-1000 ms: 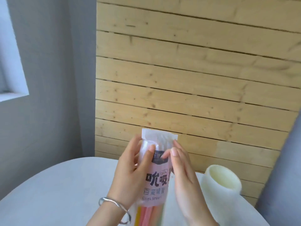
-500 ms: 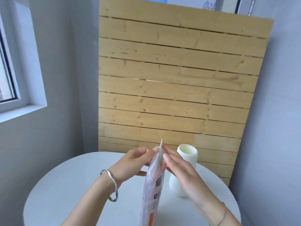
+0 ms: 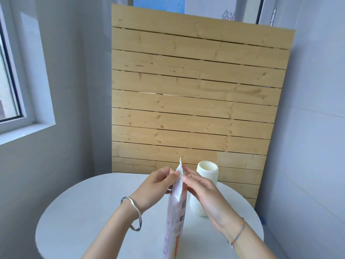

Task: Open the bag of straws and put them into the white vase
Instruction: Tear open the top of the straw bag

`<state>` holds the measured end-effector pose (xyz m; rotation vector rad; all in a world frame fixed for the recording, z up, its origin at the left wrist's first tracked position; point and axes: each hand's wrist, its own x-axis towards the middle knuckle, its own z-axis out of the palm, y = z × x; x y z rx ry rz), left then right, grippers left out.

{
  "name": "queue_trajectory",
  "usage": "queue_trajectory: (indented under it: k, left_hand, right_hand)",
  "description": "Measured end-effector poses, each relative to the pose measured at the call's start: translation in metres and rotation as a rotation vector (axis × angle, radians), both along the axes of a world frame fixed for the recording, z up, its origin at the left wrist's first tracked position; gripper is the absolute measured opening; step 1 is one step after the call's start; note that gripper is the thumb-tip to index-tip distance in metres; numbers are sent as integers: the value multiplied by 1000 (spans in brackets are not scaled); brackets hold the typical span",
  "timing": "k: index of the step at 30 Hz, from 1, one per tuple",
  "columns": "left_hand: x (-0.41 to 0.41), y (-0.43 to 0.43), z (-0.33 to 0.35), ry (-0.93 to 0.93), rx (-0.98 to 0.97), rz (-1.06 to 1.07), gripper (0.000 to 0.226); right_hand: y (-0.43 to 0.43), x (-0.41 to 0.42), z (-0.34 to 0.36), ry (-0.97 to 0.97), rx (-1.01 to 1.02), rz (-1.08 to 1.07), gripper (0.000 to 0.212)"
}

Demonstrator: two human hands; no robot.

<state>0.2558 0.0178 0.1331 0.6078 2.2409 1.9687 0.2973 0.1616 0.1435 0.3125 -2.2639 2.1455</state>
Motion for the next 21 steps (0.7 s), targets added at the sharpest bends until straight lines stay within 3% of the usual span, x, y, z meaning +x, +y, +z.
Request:
queue_trajectory:
  k: [7,14,17,21]
  left_hand:
    - [-5,-4,6,28,-105,-26,38]
    - [-7,-3,3,137,-59,-47,38]
    - [-3,3,0,104,18,-74,48]
    - [-1,8,-11,40,153,-76,35]
  right_hand:
    - [-6,-6,-4,-1,32,52,32]
    - [-8,-8,-3,21,34,36,29]
    - [-8,-8,2,76,128,-16,40]
    - [0,-11,4,82,218,-16,41]
